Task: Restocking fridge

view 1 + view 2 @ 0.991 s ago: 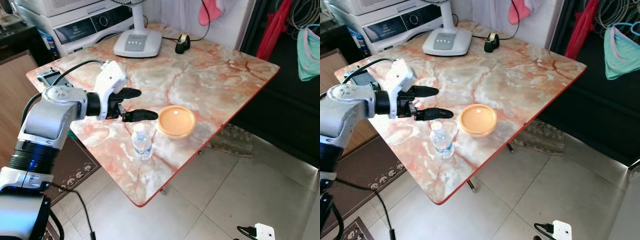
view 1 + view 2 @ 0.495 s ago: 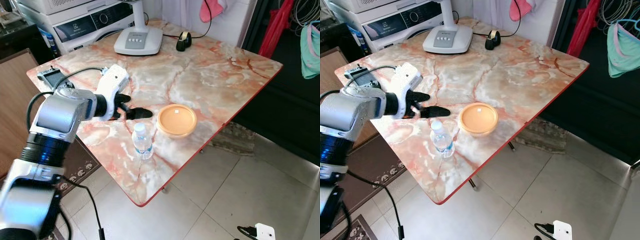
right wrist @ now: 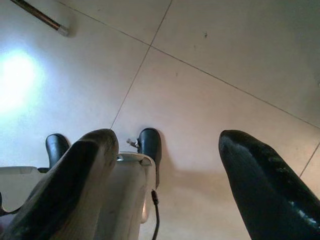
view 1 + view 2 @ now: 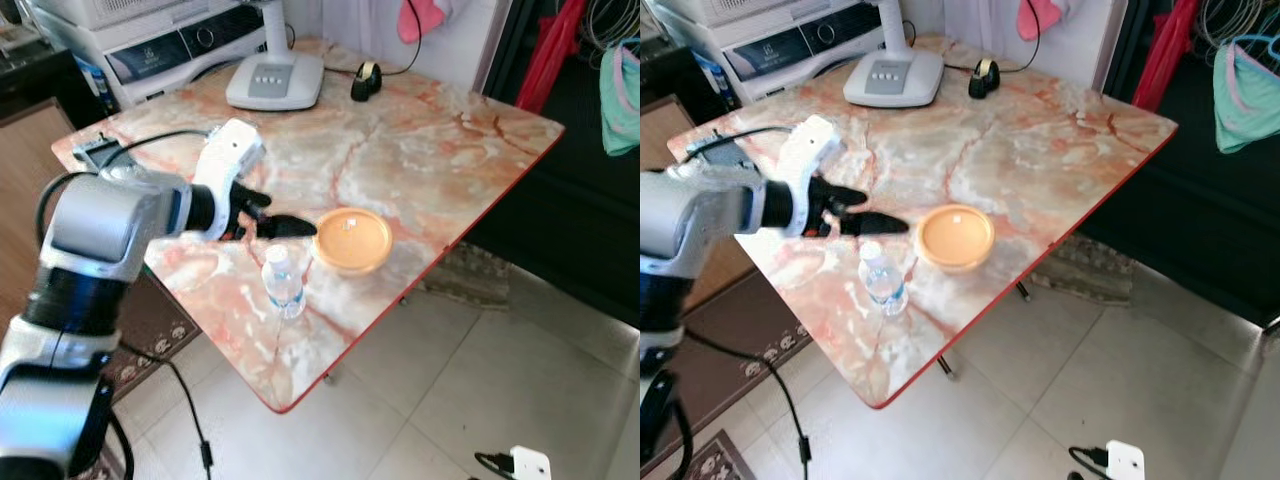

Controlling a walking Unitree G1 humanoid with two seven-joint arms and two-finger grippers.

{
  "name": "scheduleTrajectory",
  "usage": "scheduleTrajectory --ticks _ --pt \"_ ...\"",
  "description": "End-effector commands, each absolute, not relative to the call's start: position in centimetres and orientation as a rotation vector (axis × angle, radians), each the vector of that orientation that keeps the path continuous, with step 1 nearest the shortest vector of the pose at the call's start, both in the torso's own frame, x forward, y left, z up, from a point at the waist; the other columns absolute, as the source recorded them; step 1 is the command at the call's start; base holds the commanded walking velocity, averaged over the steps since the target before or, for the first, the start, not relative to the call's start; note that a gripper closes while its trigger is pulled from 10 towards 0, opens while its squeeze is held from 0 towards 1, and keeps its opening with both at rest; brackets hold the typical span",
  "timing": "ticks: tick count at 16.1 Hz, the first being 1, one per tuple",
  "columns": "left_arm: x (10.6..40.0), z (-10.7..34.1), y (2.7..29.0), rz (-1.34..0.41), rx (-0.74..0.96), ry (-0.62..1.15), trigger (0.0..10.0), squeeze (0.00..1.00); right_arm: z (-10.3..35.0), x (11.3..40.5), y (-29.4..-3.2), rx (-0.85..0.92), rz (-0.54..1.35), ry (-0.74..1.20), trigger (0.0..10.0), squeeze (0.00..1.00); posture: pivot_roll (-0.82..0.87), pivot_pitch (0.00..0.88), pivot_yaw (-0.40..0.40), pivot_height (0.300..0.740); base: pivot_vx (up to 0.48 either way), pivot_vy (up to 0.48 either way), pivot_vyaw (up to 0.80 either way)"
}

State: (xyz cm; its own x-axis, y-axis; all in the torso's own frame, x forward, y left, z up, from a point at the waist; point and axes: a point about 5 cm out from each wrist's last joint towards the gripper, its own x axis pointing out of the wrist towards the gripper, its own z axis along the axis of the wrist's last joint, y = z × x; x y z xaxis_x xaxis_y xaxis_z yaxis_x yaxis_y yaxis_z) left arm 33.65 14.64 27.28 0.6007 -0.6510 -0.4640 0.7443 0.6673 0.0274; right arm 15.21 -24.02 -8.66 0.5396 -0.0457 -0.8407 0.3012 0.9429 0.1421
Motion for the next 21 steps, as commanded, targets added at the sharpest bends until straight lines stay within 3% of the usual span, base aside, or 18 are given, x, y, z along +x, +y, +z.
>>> scheduleTrajectory --ticks 1,7,12,21 --pt "33.4 27.0 14.8 -0.795 0.247 0.469 10.0 0.0 -8.9 14.7 -24.0 0.281 -0.213 1.002 10.0 0.0 0.22 0.122 0.017 0.74 0.0 0.0 0.0" --pt "33.1 25.4 14.8 -0.78 0.181 0.528 10.0 0.0 -8.9 14.6 -24.0 0.278 -0.204 1.009 10.0 0.0 0.22 0.117 0.018 0.74 0.0 0.0 0.0" --pt "32.4 24.5 14.6 -0.792 0.311 0.528 10.0 0.0 -8.9 14.6 -24.0 0.275 -0.204 1.008 10.0 0.0 0.22 0.118 0.018 0.74 0.0 0.0 0.0" --pt "32.2 24.4 13.5 -0.848 0.347 0.457 10.0 0.0 -8.9 14.6 -23.9 0.275 -0.202 1.008 10.0 0.0 0.22 0.12 0.022 0.74 0.0 0.0 0.0"
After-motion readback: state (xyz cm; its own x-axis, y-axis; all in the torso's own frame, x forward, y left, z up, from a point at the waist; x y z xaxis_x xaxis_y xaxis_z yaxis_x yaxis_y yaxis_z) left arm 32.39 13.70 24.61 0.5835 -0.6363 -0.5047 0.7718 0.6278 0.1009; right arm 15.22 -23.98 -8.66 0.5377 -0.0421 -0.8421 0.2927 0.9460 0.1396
